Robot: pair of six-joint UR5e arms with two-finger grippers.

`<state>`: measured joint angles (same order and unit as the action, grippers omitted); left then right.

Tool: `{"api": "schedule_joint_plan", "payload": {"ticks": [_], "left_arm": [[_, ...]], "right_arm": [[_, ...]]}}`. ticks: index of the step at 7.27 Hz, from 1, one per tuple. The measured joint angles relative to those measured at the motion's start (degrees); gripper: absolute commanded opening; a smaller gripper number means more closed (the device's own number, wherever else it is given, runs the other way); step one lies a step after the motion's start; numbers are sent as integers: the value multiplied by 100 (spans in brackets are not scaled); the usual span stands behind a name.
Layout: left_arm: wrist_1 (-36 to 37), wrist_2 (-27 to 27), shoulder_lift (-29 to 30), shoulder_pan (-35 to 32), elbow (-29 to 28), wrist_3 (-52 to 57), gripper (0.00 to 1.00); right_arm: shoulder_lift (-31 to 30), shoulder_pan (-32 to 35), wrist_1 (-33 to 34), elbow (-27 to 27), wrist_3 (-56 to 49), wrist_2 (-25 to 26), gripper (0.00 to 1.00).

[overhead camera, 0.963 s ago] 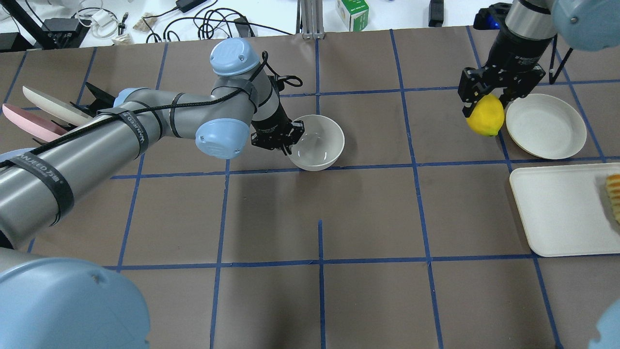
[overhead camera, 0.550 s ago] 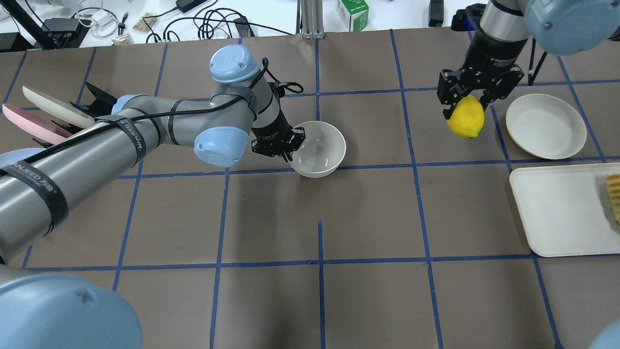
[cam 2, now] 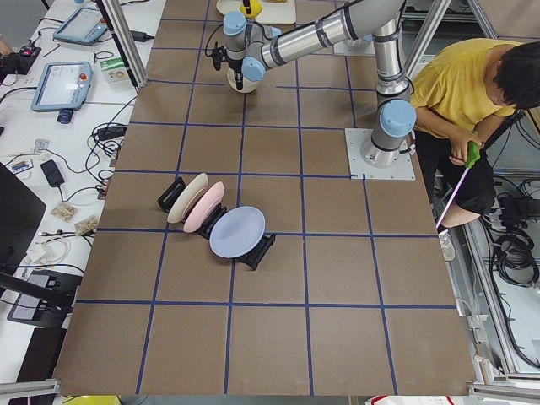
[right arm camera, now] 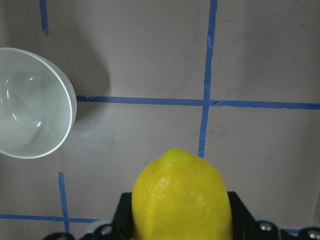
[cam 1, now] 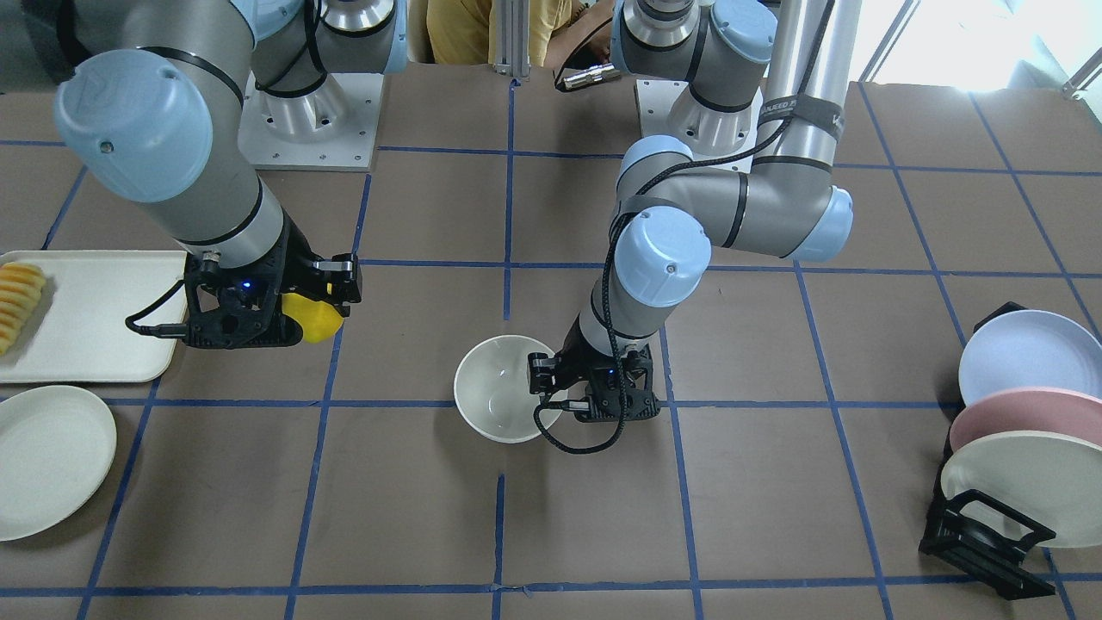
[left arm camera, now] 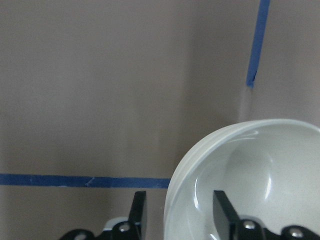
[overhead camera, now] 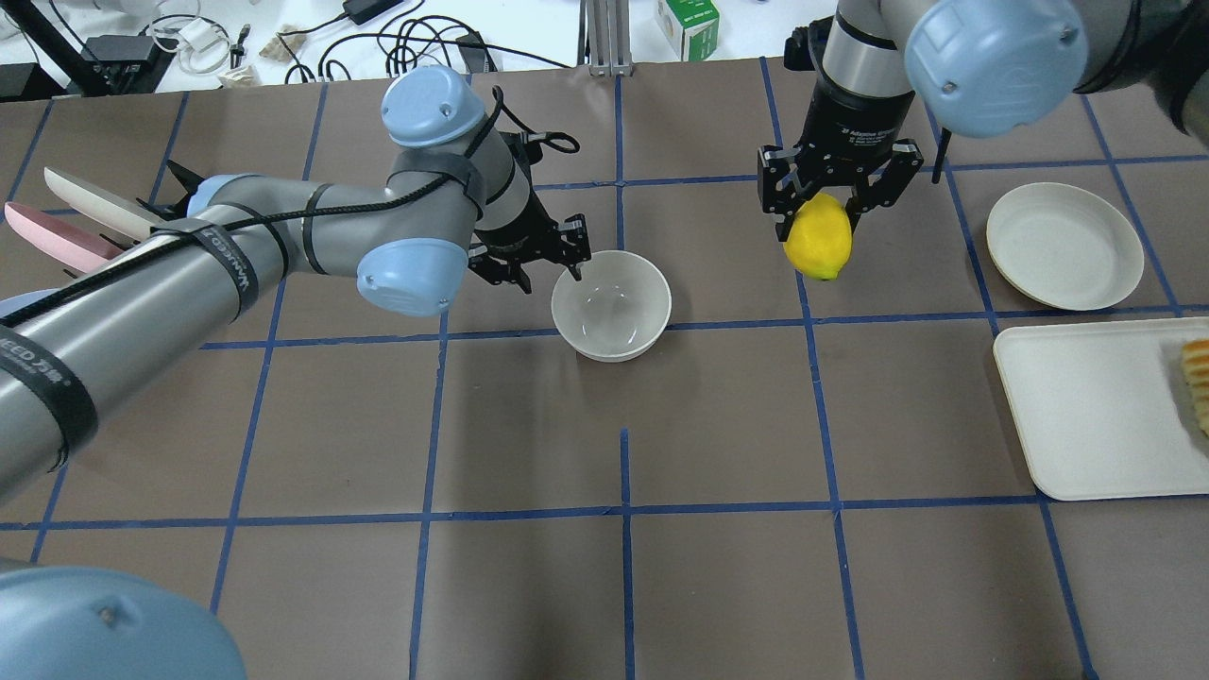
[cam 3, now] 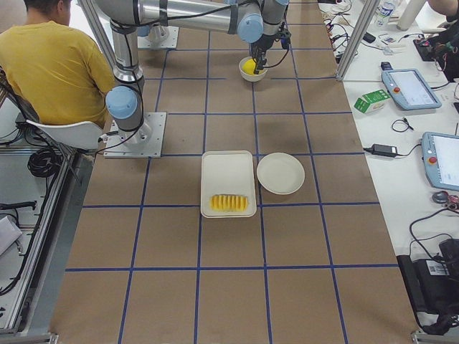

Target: Place bowl and put lemon in it

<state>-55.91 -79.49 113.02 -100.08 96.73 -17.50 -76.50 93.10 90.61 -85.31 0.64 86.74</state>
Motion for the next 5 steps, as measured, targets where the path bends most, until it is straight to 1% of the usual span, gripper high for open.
{"api": "schedule_joint_plan", "payload": {"ticks": [1, 3, 4, 5], "left_arm": [[-697, -140, -214, 92, -355, 281, 100], [-2435, -846, -768, 230, -1134, 1071, 100], [-3018, -1004, -1036, 428, -1347, 1412, 100], [-3339, -1063, -1286, 733, -1430, 1732, 100]], "right_arm": [[9, 24, 13, 9, 67, -105, 0], [90, 217, 278, 15, 381, -274, 0], [195, 414, 476, 21, 611, -311, 0], [363, 673, 758, 27, 942, -323, 0]]}}
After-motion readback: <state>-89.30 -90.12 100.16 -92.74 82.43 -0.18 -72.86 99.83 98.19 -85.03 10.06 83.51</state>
